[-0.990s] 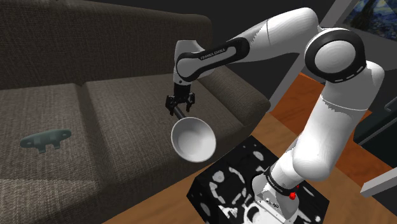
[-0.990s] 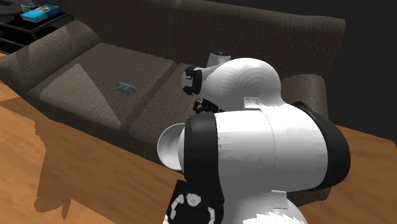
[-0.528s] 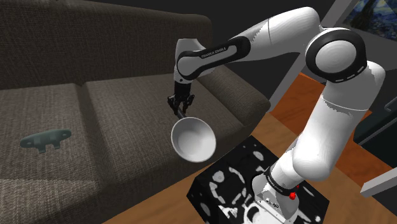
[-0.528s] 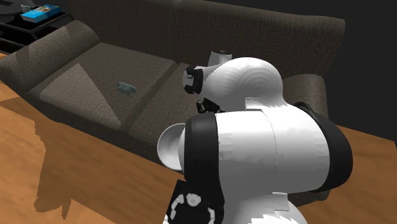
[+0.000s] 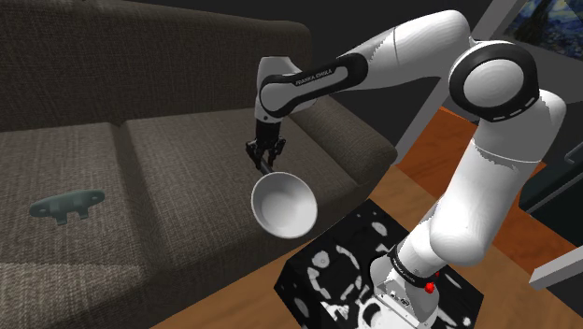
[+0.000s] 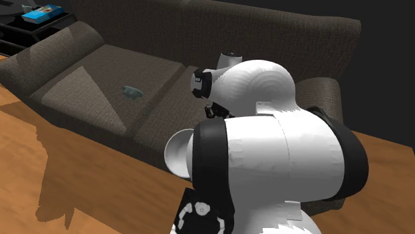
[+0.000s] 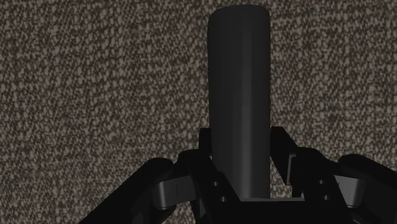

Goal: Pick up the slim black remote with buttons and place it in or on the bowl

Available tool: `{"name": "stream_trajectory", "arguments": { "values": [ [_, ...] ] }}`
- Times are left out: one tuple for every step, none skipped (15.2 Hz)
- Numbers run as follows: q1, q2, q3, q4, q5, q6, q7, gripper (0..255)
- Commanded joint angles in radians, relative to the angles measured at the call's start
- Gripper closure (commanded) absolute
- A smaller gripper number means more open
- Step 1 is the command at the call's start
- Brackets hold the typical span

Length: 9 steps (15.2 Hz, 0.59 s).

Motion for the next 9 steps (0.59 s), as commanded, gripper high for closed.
{"name": "stream_trajectory", "arguments": {
  "values": [
    [0.002, -0.008, 0.003, 0.002, 0.003, -0.017, 0.001, 255],
    [0.002, -0.016, 0.003, 0.007, 0.003, -0.029, 0.002, 255],
    [0.001, -0.023, 0.003, 0.012, 0.004, -0.041, 0.003, 255],
    [0.001, -0.03, 0.003, 0.017, 0.004, -0.053, 0.003, 255],
    [0.0, -0.037, 0.003, 0.022, 0.005, -0.065, 0.004, 255],
    [0.0, -0.043, 0.004, 0.027, 0.005, -0.077, 0.004, 255],
    [0.0, -0.05, 0.004, 0.033, 0.005, -0.089, 0.005, 255],
    [-0.001, -0.056, 0.004, 0.039, 0.006, -0.101, 0.006, 255],
    [-0.001, -0.062, 0.004, 0.045, 0.006, -0.113, 0.006, 255]
  ]
}}
